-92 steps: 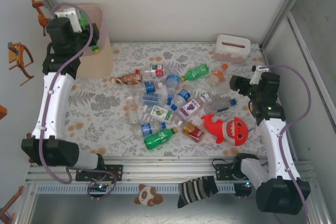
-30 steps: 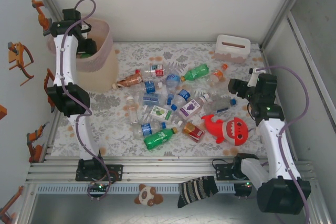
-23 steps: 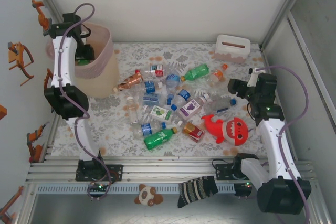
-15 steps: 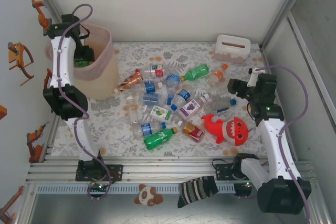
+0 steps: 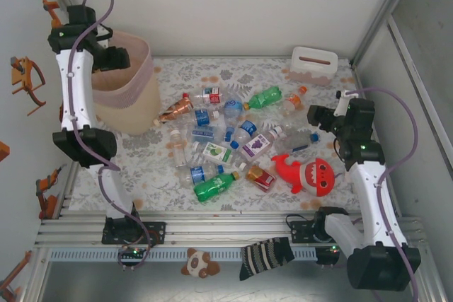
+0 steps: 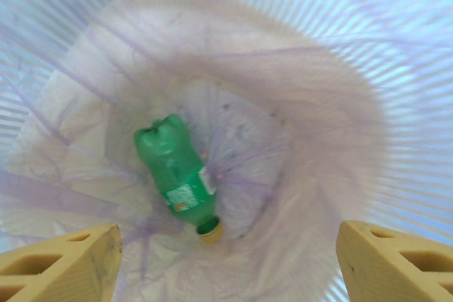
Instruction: Put the plastic bottles in the bin
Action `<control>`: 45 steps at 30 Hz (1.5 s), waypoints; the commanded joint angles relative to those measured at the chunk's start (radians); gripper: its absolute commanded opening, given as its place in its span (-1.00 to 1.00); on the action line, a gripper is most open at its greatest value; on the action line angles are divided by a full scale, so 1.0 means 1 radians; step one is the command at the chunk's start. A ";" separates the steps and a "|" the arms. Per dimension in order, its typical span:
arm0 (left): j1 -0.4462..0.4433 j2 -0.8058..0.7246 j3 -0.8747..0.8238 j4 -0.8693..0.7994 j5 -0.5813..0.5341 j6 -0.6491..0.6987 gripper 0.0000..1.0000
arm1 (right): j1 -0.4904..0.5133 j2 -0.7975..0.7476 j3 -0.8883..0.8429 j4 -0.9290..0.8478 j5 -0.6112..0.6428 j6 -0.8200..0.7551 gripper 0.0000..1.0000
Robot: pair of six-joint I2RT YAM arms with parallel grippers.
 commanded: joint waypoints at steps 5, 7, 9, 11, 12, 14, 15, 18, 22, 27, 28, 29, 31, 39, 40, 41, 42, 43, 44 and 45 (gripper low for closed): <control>-0.097 -0.107 0.019 0.036 0.154 0.049 0.61 | 0.013 -0.031 0.043 -0.026 -0.005 0.005 0.65; -0.123 -0.104 0.003 0.036 0.123 0.063 0.60 | 0.015 -0.037 0.044 -0.031 -0.004 0.003 0.65; -0.138 -0.096 -0.023 0.035 0.082 0.082 0.60 | 0.015 -0.041 0.045 -0.033 -0.004 0.004 0.65; -0.143 -0.086 -0.052 0.035 0.075 0.093 0.57 | 0.016 -0.046 0.048 -0.037 -0.003 0.003 0.65; -0.145 -0.079 -0.064 0.035 0.071 0.099 0.53 | 0.016 -0.049 0.045 -0.038 -0.003 0.003 0.65; -0.145 -0.067 -0.085 0.036 0.074 0.104 0.49 | 0.016 -0.052 0.047 -0.040 0.000 0.003 0.65; -0.147 -0.060 -0.092 0.036 0.074 0.105 0.46 | 0.016 -0.052 0.046 -0.040 0.000 0.004 0.65; -0.149 -0.044 -0.109 0.034 0.056 0.104 0.25 | 0.018 -0.056 0.047 -0.042 0.000 0.007 0.65; -0.150 -0.035 -0.123 0.040 0.021 0.080 -0.09 | 0.018 -0.065 0.045 -0.046 0.004 0.007 0.65; -0.150 -0.045 -0.145 0.049 -0.040 0.032 -0.33 | 0.019 -0.068 0.042 -0.044 0.004 0.008 0.65; -0.150 -0.048 -0.149 0.053 -0.052 0.019 -0.36 | 0.019 -0.068 0.043 -0.044 0.004 0.009 0.65; -0.150 -0.052 -0.153 0.058 -0.061 0.005 -0.38 | 0.019 -0.068 0.043 -0.044 0.004 0.007 0.65; -0.150 -0.057 -0.167 0.069 -0.077 -0.020 -0.42 | 0.019 -0.069 0.045 -0.044 0.004 0.006 0.65; -0.150 -0.040 -0.177 0.074 -0.166 -0.118 -0.52 | 0.021 -0.070 0.048 -0.049 0.001 0.001 0.65; -0.150 -0.037 -0.176 0.073 -0.171 -0.131 -0.52 | 0.021 -0.070 0.047 -0.049 0.002 0.000 0.65; -0.150 -0.034 -0.175 0.073 -0.177 -0.146 -0.54 | 0.021 -0.071 0.047 -0.050 0.002 -0.001 0.65; -0.149 -0.032 -0.172 0.072 -0.177 -0.155 -0.55 | 0.021 -0.070 0.047 -0.050 0.002 -0.001 0.65; -0.150 -0.030 -0.170 0.071 -0.180 -0.167 -0.56 | 0.021 -0.071 0.048 -0.049 0.000 -0.001 0.65; -0.150 -0.028 -0.167 0.073 -0.185 -0.181 -0.57 | 0.021 -0.071 0.047 -0.049 0.002 -0.002 0.65; -0.150 -0.027 -0.164 0.073 -0.186 -0.188 -0.57 | 0.021 -0.071 0.048 -0.050 0.000 -0.002 0.65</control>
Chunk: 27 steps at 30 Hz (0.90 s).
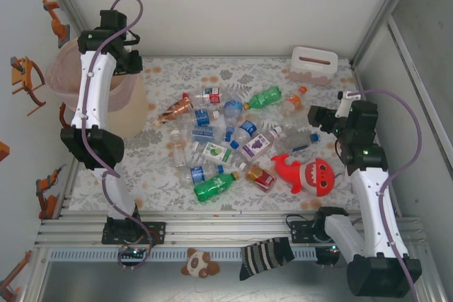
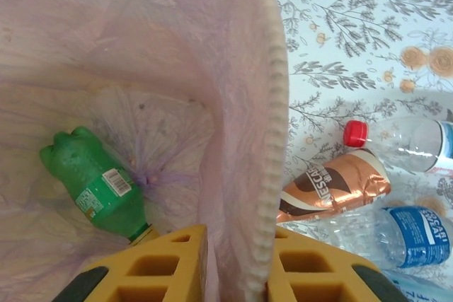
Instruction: Put the plastic bottles in the bin
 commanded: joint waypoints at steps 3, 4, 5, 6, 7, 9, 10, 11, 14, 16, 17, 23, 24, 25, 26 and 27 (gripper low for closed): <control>0.002 0.005 0.015 -0.023 -0.032 -0.098 -0.57 | 0.009 -0.016 0.038 -0.019 -0.002 -0.006 0.65; 0.001 0.005 0.017 -0.023 -0.028 -0.105 -0.56 | 0.009 -0.018 0.039 -0.020 -0.002 -0.009 0.65; 0.000 0.005 0.019 -0.023 -0.025 -0.112 -0.54 | 0.009 -0.018 0.039 -0.021 -0.002 -0.009 0.65; -0.002 0.004 0.020 -0.022 -0.025 -0.117 -0.50 | 0.009 -0.019 0.039 -0.022 -0.002 -0.010 0.65; -0.003 0.004 0.023 -0.023 -0.024 -0.123 -0.43 | 0.009 -0.021 0.040 -0.025 -0.002 -0.011 0.65; -0.005 0.000 0.031 -0.021 -0.014 -0.128 -0.23 | 0.009 -0.023 0.039 -0.025 -0.001 -0.009 0.65; -0.006 -0.003 0.037 -0.023 -0.008 -0.129 -0.15 | 0.009 -0.026 0.039 -0.027 -0.002 -0.009 0.65; -0.008 -0.006 0.043 -0.022 -0.002 -0.126 -0.11 | 0.009 -0.028 0.038 -0.028 -0.002 -0.007 0.65; -0.016 -0.024 0.069 -0.024 0.018 -0.109 -0.02 | 0.009 -0.038 0.044 -0.035 0.001 -0.005 0.65; -0.028 -0.037 0.097 -0.022 0.031 -0.079 0.03 | 0.009 -0.045 0.049 -0.041 0.005 -0.006 0.65; -0.033 -0.045 0.106 -0.021 0.036 -0.067 0.05 | 0.009 -0.045 0.053 -0.044 0.006 -0.007 0.65; -0.078 -0.110 0.137 -0.022 0.076 0.020 0.14 | 0.009 -0.044 0.074 -0.058 0.009 -0.009 0.65; -0.083 -0.126 0.131 -0.026 0.085 0.018 0.14 | 0.009 -0.044 0.077 -0.062 0.010 -0.007 0.65; -0.086 -0.139 0.125 -0.029 0.090 0.015 0.14 | 0.009 -0.043 0.080 -0.063 0.010 -0.006 0.65; -0.093 -0.155 0.118 -0.033 0.092 0.011 0.14 | 0.010 -0.043 0.081 -0.064 0.009 -0.004 0.65; -0.103 -0.174 0.105 -0.036 0.089 0.010 0.14 | 0.009 -0.043 0.084 -0.064 0.006 -0.002 0.65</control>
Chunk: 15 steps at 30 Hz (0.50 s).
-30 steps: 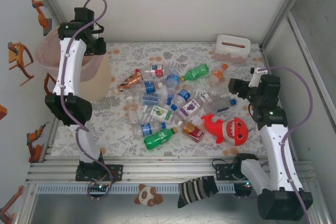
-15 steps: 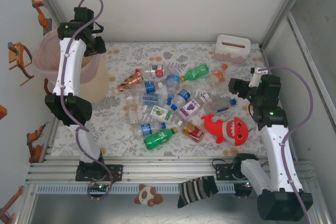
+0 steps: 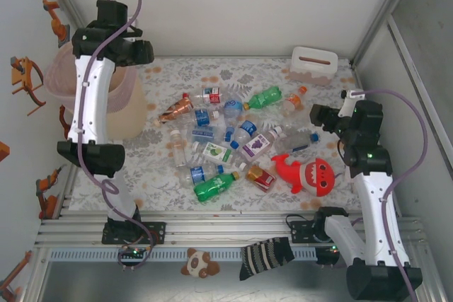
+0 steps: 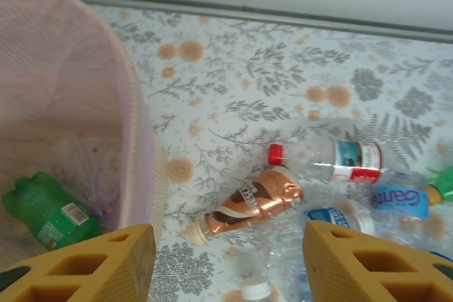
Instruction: Put the plastic bottles in the bin
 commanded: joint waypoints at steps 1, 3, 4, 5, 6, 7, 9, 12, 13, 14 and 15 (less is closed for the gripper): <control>-0.029 -0.090 -0.020 -0.032 0.012 0.021 0.14 | 0.009 -0.010 0.033 -0.011 0.001 0.000 0.65; -0.067 -0.128 -0.067 -0.032 -0.006 0.009 0.14 | 0.009 -0.007 0.037 -0.015 0.000 0.002 0.65; -0.087 -0.146 -0.105 -0.031 -0.026 -0.003 0.14 | 0.009 -0.005 0.040 -0.019 0.000 0.003 0.65; -0.109 -0.167 -0.138 -0.029 -0.046 -0.014 0.14 | 0.009 -0.004 0.044 -0.023 0.001 0.003 0.65; -0.134 -0.192 -0.201 -0.019 -0.066 -0.031 0.14 | 0.009 -0.001 0.048 -0.029 0.003 0.003 0.64; -0.156 -0.216 -0.254 -0.005 -0.080 -0.050 0.14 | 0.009 0.000 0.050 -0.035 0.005 0.003 0.64; -0.211 -0.280 -0.392 0.056 -0.088 -0.084 0.15 | 0.010 0.001 0.053 -0.046 0.007 -0.002 0.64; -0.268 -0.366 -0.588 0.146 -0.094 -0.157 0.16 | 0.011 0.000 0.051 -0.063 0.009 -0.009 0.64; -0.281 -0.394 -0.651 0.184 -0.090 -0.185 0.16 | 0.011 -0.001 0.050 -0.066 0.007 -0.011 0.64; -0.292 -0.416 -0.707 0.216 -0.082 -0.207 0.17 | 0.010 -0.003 0.047 -0.067 0.003 -0.011 0.64; -0.304 -0.438 -0.772 0.255 -0.075 -0.231 0.17 | 0.010 -0.004 0.044 -0.069 0.001 -0.013 0.64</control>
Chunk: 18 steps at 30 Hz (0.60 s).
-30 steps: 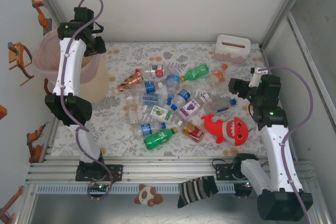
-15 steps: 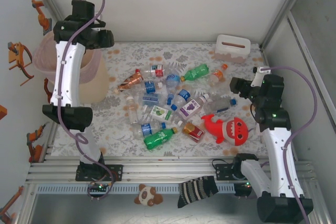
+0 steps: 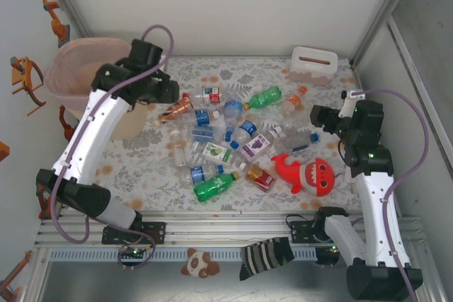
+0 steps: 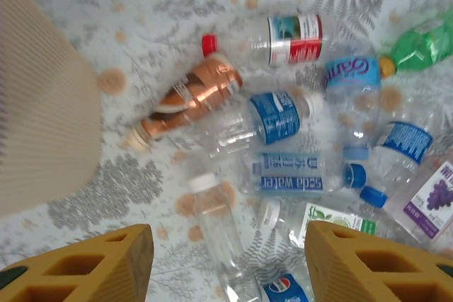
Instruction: Put the plastic bottles in the bin
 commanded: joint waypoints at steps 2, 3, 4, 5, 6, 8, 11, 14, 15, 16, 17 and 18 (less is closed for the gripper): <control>-0.036 -0.097 -0.217 0.175 -0.007 -0.161 0.18 | 0.011 -0.007 0.021 -0.023 -0.003 -0.014 0.64; -0.039 -0.109 -0.270 0.199 0.005 -0.196 0.18 | 0.010 -0.010 0.020 -0.025 -0.005 -0.015 0.64; -0.040 -0.116 -0.317 0.220 0.029 -0.217 0.18 | 0.010 -0.011 0.019 -0.026 -0.006 -0.015 0.64; -0.041 -0.121 -0.356 0.241 0.043 -0.233 0.17 | 0.009 -0.010 0.017 -0.027 -0.009 -0.017 0.64; -0.045 -0.125 -0.398 0.255 0.036 -0.263 0.16 | 0.010 -0.012 0.016 -0.029 -0.010 -0.018 0.64; -0.047 -0.121 -0.463 0.266 0.025 -0.312 0.12 | 0.010 -0.014 0.012 -0.031 -0.010 -0.018 0.64; -0.054 -0.100 -0.546 0.289 0.030 -0.356 0.12 | 0.010 -0.017 0.007 -0.031 -0.013 -0.019 0.64; -0.063 -0.077 -0.613 0.325 0.047 -0.378 0.13 | 0.010 -0.022 0.002 -0.033 -0.010 -0.020 0.64; -0.065 -0.067 -0.637 0.340 0.056 -0.387 0.13 | 0.011 -0.024 0.001 -0.034 -0.008 -0.020 0.64; -0.070 -0.058 -0.654 0.351 0.060 -0.399 0.13 | 0.010 -0.025 -0.003 -0.034 -0.008 -0.020 0.64; -0.071 -0.050 -0.676 0.366 0.065 -0.409 0.13 | 0.010 -0.029 -0.005 -0.033 -0.008 -0.021 0.64; -0.074 -0.040 -0.692 0.378 0.068 -0.416 0.13 | 0.009 -0.030 -0.006 -0.036 -0.008 -0.021 0.64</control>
